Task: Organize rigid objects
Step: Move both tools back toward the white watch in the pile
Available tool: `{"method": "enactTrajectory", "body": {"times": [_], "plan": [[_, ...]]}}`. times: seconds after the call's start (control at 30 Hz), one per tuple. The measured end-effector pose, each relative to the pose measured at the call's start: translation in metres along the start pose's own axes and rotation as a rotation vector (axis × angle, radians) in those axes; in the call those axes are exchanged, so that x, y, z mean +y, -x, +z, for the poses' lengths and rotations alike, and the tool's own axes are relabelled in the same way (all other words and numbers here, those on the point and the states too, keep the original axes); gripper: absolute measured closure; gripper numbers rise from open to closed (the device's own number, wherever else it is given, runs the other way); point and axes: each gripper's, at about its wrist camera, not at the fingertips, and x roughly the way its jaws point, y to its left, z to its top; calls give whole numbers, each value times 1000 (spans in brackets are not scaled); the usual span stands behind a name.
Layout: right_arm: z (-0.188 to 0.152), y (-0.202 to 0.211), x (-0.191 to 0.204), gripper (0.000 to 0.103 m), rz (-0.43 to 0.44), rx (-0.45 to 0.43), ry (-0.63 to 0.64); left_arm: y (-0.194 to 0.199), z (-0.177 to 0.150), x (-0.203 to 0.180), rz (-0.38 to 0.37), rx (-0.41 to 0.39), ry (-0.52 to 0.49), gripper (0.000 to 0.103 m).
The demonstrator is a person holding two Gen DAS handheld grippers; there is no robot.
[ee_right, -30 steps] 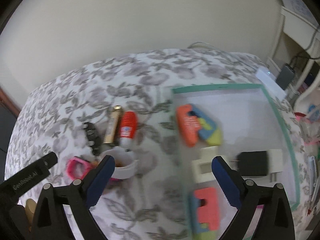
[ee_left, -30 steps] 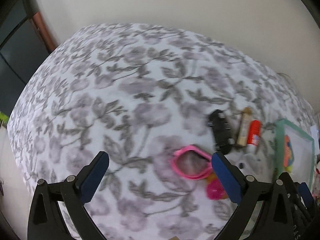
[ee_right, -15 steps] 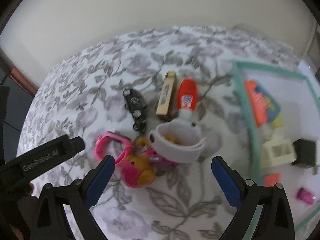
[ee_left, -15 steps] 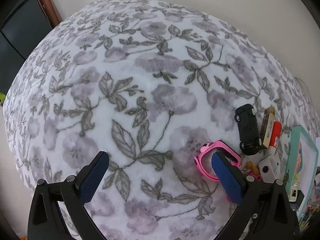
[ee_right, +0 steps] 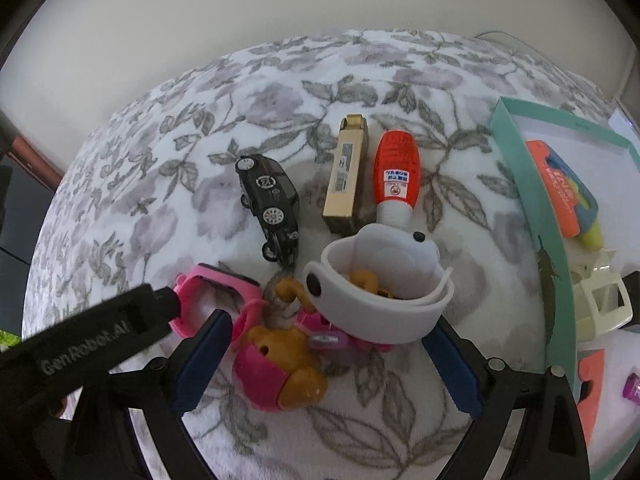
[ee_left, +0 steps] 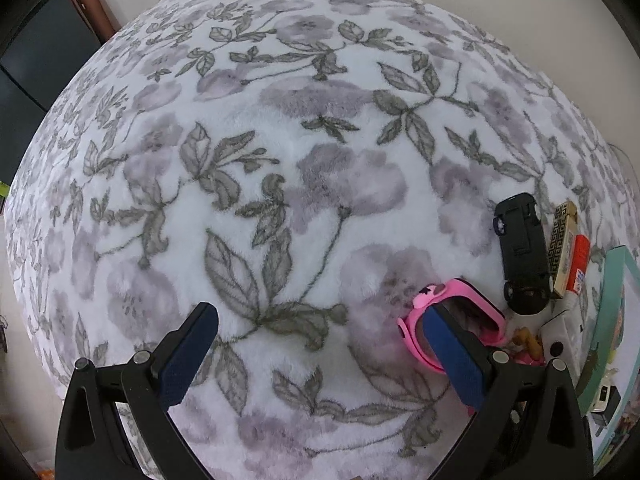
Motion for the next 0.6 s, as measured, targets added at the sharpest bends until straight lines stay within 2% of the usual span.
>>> {"method": "enactTrajectory", "body": {"times": [0.1,0.23,0.37,0.6], "plan": [[-1,3,-2,15,2,-6,8,-8,2,-6,-14,11,-1,1],[-3,7,-2,34,26,-1,21,-21,0,-13,-34,30,2,1],[-6,12,-6,34,34,8,23,-32,-2,-17,-26,47,6,1],[-13,19,-21,35,29,26,1,-33,-7,-32,9,2,-24,3]]}}
